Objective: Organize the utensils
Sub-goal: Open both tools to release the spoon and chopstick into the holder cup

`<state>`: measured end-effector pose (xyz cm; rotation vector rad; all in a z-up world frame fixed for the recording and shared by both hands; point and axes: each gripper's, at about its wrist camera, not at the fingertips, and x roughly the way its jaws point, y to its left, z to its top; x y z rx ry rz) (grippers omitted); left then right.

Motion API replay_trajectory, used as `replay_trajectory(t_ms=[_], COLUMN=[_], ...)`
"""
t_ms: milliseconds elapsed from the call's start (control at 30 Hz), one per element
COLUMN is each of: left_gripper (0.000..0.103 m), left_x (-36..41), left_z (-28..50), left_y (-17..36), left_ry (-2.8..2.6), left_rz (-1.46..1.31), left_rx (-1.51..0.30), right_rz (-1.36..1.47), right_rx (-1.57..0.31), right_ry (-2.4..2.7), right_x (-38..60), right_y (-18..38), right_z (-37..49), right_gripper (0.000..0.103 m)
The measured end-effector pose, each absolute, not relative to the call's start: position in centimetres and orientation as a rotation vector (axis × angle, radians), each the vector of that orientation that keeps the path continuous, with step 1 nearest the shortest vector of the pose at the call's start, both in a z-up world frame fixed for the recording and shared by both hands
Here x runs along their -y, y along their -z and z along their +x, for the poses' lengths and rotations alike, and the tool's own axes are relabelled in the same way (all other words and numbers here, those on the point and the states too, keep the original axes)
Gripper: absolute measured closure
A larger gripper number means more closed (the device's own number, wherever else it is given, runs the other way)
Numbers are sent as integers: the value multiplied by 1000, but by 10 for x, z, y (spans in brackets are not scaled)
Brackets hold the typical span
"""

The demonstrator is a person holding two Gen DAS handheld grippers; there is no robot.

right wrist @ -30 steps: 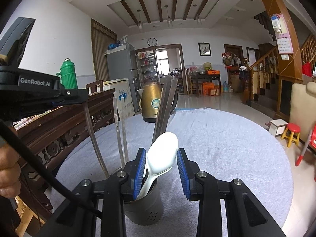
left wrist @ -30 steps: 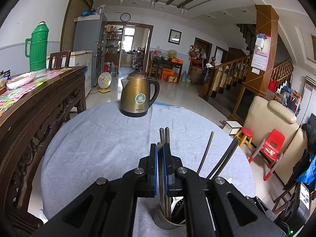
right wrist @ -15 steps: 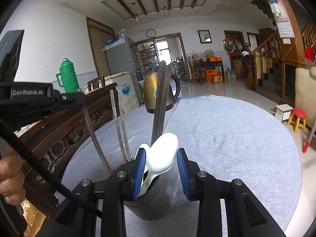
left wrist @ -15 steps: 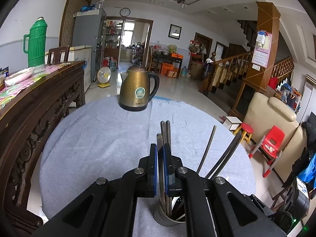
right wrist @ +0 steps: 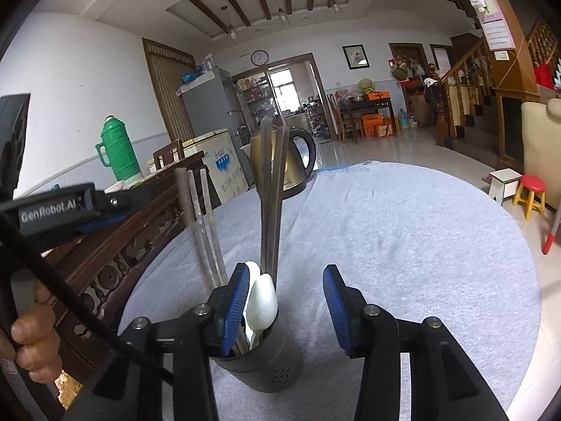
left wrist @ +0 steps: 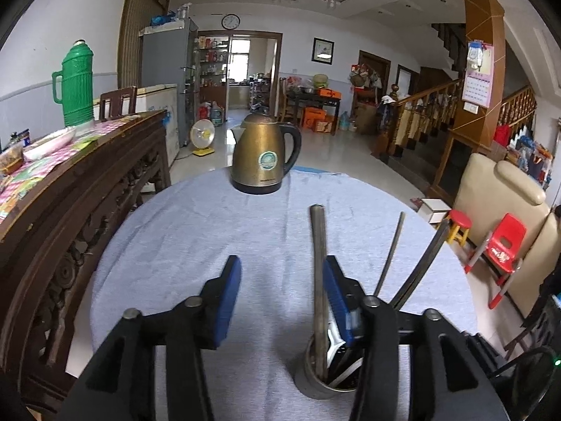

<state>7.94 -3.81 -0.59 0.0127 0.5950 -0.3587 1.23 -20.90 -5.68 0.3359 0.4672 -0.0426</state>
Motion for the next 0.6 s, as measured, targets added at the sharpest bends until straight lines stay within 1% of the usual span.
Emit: replay_trajectory(t_ms=[133,167,200,233,433,500,533,567,600], left_gripper=[45,42,37,36,35,35,33,33,30], left_x=[36,36,37,36,32,31,30,30,28], left_z=[79,78,78,77,77,76,76,75,74], left_y=[5,5,5,5,8,9,9,10,10], left_ry=[322,313,304,292,239,220,207,202,193], left_rz=[29,35,40,47,88,106,116,121,126], left_rx=[-591,-590,-589,-586,-588,-591,-595,-596,-600], right_rz=[347,348,349,350,358,360,361,362,363], right_rx=[-466,-465,-464,-464,-465,-471,-475,-477,-475], right_ry=[53,56,59,62,71,70,69,68,68], right_x=[212,213,214,215,218,218,218,218,218], right_y=[56,56,55,55,51,49,49,48,47], right_z=[12,11,11,11,10,10,10,10,10], right_gripper=[56,56,56,56,52,49,44,42,40])
